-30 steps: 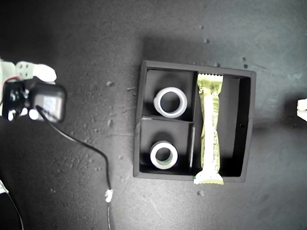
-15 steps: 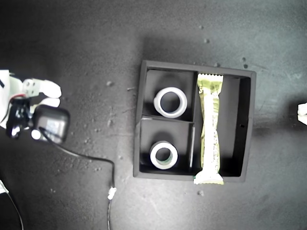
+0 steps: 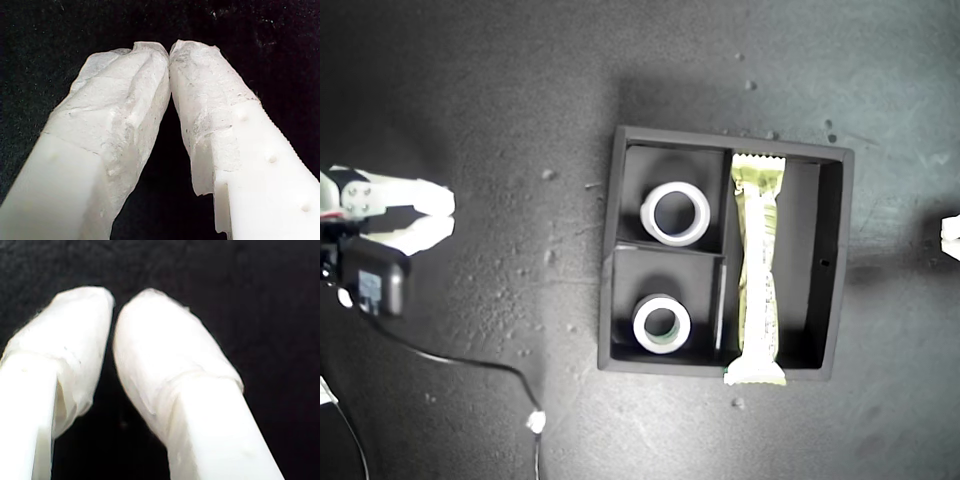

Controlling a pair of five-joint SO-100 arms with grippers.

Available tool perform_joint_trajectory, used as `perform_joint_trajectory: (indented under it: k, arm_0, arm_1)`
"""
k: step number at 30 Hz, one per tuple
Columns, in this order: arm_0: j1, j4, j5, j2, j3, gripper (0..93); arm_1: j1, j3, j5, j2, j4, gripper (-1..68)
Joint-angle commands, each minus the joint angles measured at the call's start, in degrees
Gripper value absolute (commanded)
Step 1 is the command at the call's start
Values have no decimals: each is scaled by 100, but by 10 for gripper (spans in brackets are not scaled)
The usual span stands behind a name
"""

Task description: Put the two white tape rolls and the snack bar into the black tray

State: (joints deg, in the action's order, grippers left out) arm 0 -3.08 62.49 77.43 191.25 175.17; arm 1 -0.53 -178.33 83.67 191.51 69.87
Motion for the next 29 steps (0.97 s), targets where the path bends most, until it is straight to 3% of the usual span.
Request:
perform_joint_trajectory:
  k: [1,8,11,12,17,24,29]
  arm_0:
    - [70,9,70,290,343,0]
    - [378,114,334,290,466,2]
    - [229,554,1160,290,466,3]
    - [229,729,1529,290,466,3]
    - [527,1477,3120,290,466,2]
    - [536,1582,2628,290,466,12]
    - [167,1740,1644,290,466,12]
  arm_1:
    - [44,-70,-272,44,62,-2]
    - [-167,-70,-123,44,396,34]
    - [-211,-70,246,44,686,47]
    - [-220,-70,290,44,686,14]
    - [-132,-70,580,-26,712,-3]
    - [-132,-70,431,44,694,-1]
    - [211,-70,-299,-9,703,0]
